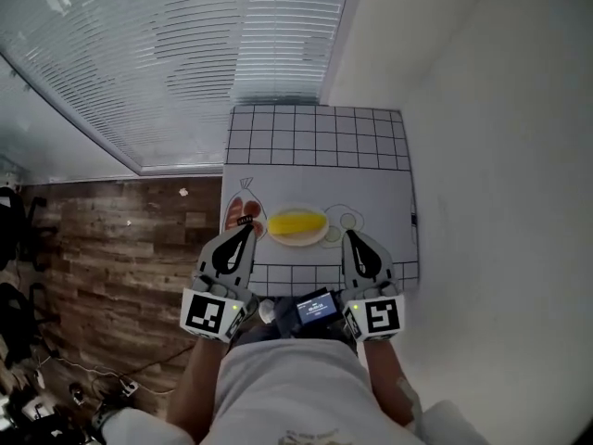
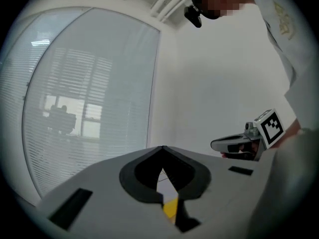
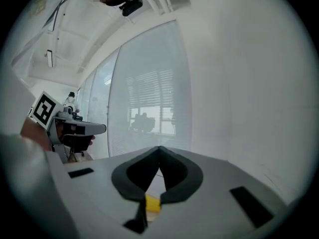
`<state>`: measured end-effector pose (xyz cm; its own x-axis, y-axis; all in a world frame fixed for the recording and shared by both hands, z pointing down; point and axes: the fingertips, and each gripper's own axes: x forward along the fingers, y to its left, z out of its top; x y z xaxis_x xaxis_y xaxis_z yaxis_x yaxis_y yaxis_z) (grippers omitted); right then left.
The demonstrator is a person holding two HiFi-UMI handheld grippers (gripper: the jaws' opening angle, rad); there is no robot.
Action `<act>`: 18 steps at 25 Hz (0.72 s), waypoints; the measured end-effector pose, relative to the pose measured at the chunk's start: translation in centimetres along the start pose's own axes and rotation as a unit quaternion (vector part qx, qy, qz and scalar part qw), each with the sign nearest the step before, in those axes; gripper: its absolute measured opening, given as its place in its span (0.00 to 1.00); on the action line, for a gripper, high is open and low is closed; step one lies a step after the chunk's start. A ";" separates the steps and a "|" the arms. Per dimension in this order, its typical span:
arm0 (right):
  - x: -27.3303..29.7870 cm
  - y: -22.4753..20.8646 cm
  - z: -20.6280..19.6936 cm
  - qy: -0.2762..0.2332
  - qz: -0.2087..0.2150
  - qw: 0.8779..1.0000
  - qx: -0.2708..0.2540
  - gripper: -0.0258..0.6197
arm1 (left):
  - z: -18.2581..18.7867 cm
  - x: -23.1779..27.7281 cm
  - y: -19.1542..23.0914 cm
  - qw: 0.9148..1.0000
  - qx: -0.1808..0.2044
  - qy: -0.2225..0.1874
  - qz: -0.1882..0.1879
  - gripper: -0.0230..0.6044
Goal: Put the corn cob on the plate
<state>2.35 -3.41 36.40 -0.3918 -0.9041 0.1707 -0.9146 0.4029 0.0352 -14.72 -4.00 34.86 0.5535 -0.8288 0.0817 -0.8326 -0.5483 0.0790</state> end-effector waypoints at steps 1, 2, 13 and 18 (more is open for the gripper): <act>-0.2 0.1 0.2 -0.001 -0.003 1.000 0.000 0.05 | 0.3 -0.4 0.1 1.000 0.004 -0.004 0.005 0.05; -0.4 0.1 0.4 0.000 -0.005 1.000 0.001 0.05 | 0.5 -0.7 0.2 1.000 0.009 -0.006 0.013 0.05; -2.6 -0.5 0.6 -0.009 -0.028 0.999 -0.012 0.05 | 0.8 -3.0 0.7 0.998 0.013 -0.021 0.058 0.05; -2.8 0.0 0.7 -0.009 -0.026 0.999 -0.027 0.05 | 1.2 -3.3 0.3 0.998 0.029 -0.024 0.052 0.05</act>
<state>3.44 -0.96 35.21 -0.3467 -0.9259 0.1503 -0.9270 0.3626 0.0958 -16.80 -1.57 33.44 0.4636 -0.8852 0.0383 -0.8860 -0.4634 0.0156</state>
